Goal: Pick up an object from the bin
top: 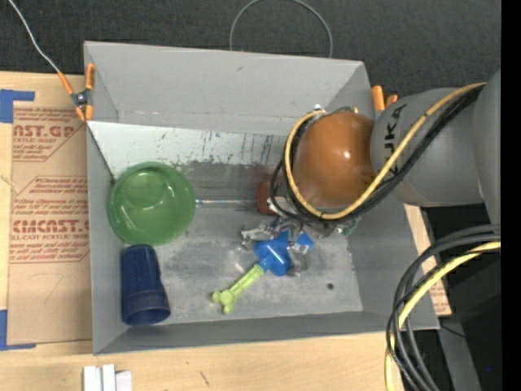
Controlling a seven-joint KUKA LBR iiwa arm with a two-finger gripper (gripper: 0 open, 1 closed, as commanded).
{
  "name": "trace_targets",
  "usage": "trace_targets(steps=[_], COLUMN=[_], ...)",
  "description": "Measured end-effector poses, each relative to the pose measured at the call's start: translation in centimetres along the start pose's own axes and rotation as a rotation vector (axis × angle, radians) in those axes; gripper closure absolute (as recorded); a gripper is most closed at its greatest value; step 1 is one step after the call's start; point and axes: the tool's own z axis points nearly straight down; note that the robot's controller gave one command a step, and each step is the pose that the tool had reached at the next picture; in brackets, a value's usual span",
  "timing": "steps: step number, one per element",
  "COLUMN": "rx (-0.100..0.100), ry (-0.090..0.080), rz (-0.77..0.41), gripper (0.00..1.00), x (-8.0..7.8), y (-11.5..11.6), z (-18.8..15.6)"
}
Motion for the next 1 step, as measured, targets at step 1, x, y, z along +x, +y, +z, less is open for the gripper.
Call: trace_targets(steps=[1], rx=[0.0], ry=[0.0], rz=[0.0], gripper=[1.0], x=[-0.01], y=[0.0], z=[0.0])
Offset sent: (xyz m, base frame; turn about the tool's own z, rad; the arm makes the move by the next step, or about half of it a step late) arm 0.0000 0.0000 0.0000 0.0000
